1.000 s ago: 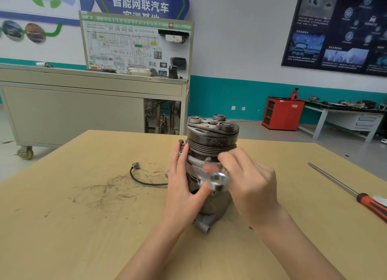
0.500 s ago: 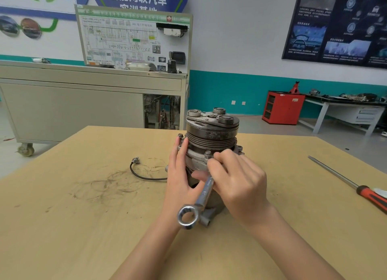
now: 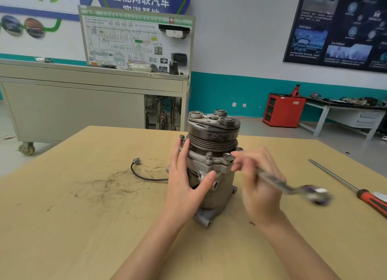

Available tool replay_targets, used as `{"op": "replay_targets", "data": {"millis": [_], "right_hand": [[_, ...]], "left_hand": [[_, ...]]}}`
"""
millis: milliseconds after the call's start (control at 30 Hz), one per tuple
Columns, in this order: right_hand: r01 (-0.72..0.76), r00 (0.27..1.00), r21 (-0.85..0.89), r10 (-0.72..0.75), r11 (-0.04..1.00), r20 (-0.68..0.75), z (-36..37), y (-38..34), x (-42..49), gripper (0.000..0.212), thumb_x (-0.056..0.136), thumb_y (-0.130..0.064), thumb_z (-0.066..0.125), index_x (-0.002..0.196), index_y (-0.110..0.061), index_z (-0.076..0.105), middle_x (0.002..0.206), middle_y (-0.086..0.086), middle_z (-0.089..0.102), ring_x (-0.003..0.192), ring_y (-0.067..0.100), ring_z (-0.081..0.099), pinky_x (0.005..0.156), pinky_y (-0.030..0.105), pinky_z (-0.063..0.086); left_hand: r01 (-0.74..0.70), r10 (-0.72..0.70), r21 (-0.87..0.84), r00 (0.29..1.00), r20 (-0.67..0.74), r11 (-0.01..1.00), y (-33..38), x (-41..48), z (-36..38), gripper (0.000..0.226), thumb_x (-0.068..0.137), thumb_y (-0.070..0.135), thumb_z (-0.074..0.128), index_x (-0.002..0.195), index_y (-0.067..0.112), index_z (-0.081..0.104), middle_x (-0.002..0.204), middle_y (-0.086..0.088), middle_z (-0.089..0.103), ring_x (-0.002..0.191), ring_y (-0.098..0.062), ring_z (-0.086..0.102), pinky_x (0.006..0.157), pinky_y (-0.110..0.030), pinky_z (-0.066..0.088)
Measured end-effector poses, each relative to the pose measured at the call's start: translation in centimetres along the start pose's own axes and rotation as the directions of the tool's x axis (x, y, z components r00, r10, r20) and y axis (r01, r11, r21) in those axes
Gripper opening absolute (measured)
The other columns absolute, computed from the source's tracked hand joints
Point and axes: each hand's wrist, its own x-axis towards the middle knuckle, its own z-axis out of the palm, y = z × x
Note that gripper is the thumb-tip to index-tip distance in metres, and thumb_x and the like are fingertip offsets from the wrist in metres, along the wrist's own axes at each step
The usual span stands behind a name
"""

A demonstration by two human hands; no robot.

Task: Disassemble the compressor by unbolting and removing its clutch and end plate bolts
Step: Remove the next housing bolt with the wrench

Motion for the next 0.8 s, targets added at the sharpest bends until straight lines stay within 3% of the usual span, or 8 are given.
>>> {"op": "replay_targets", "data": {"millis": [67,167,300,500,567,633,700,800], "right_hand": [[-0.355,0.920,0.360,0.392,0.863,-0.032,-0.4,0.5,-0.3,0.033,0.100,-0.023,0.033,0.078,-0.015,0.056,0.075,0.004,0.066,0.062,0.014,0.063,0.061,0.027,0.051],[-0.622,0.683,0.670,0.699,0.405,0.211,-1.2,2.7,0.8,0.034,0.101,-0.015,0.029,0.074,-0.008,0.049,0.075,0.007,0.069,0.054,0.018,0.062,0.056,0.024,0.052],[-0.767,0.485,0.641,0.617,-0.040,0.619,-1.4,5.7,2.9,0.035,0.090,-0.023,0.040,0.067,-0.011,0.063,0.074,0.010,0.068,0.049,0.012,0.060,0.050,0.020,0.053],[-0.755,0.456,0.618,0.502,-0.219,0.735,-1.4,7.4,2.9,0.025,0.084,-0.031,0.058,0.074,-0.011,0.071,0.083,0.011,0.071,0.061,0.013,0.069,0.056,0.020,0.057],[-0.757,0.476,0.617,0.465,-0.215,0.746,-2.4,7.2,2.7,0.019,0.081,-0.029,0.069,0.080,-0.009,0.071,0.091,0.015,0.070,0.072,0.019,0.071,0.064,0.024,0.058],[-0.782,0.487,0.610,0.484,-0.128,0.727,-3.4,6.6,3.0,0.027,0.091,-0.028,0.053,0.083,-0.010,0.072,0.096,0.017,0.070,0.078,0.022,0.071,0.067,0.025,0.058],[-0.806,0.523,0.589,0.544,0.064,0.656,-4.1,5.3,4.0,0.043,0.094,-0.030,0.037,0.082,-0.011,0.074,0.097,0.018,0.071,0.080,0.024,0.072,0.067,0.026,0.058],[-0.736,0.674,0.474,0.586,0.483,0.450,-4.3,2.9,5.7,0.048,0.091,-0.040,0.039,0.080,-0.010,0.074,0.090,0.016,0.073,0.077,0.027,0.072,0.064,0.026,0.058]], "left_hand": [[0.015,-0.015,-0.005,1.000,0.002,1.000,0.0,0.0,0.0,0.087,0.074,0.066,0.051,0.149,0.043,0.017,0.158,0.025,0.006,0.143,0.009,0.005,0.110,-0.022,0.014],[0.023,-0.023,-0.007,1.000,0.001,1.000,0.1,0.1,0.1,0.088,0.073,0.066,0.052,0.150,0.042,0.016,0.158,0.026,0.005,0.143,0.009,0.005,0.112,-0.026,0.015],[0.022,-0.022,-0.017,1.000,0.011,1.000,0.1,-0.1,0.0,0.087,0.074,0.066,0.052,0.150,0.043,0.016,0.157,0.028,0.005,0.143,0.010,0.005,0.112,-0.025,0.015],[0.027,-0.027,-0.019,1.000,0.011,0.999,0.4,0.0,-0.1,0.087,0.073,0.067,0.052,0.149,0.043,0.016,0.156,0.031,0.003,0.143,0.010,0.005,0.114,-0.028,0.018],[0.033,-0.033,-0.023,0.999,0.016,0.999,0.5,0.0,-0.1,0.086,0.073,0.066,0.052,0.149,0.044,0.016,0.156,0.030,0.004,0.143,0.009,0.006,0.116,-0.032,0.019],[0.037,-0.036,-0.027,0.999,0.022,0.999,0.5,0.0,-0.1,0.085,0.073,0.066,0.052,0.146,0.049,0.014,0.156,0.031,0.004,0.143,0.008,0.007,0.117,-0.035,0.020],[0.042,-0.041,-0.022,0.999,0.021,0.999,0.5,0.0,-0.1,0.083,0.072,0.067,0.052,0.144,0.052,0.013,0.156,0.031,0.003,0.143,0.008,0.006,0.118,-0.035,0.019],[0.035,-0.035,-0.020,0.999,0.018,0.999,0.5,0.0,-0.1,0.082,0.073,0.067,0.051,0.144,0.052,0.013,0.156,0.032,0.002,0.142,0.012,0.004,0.114,-0.028,0.017]]}}
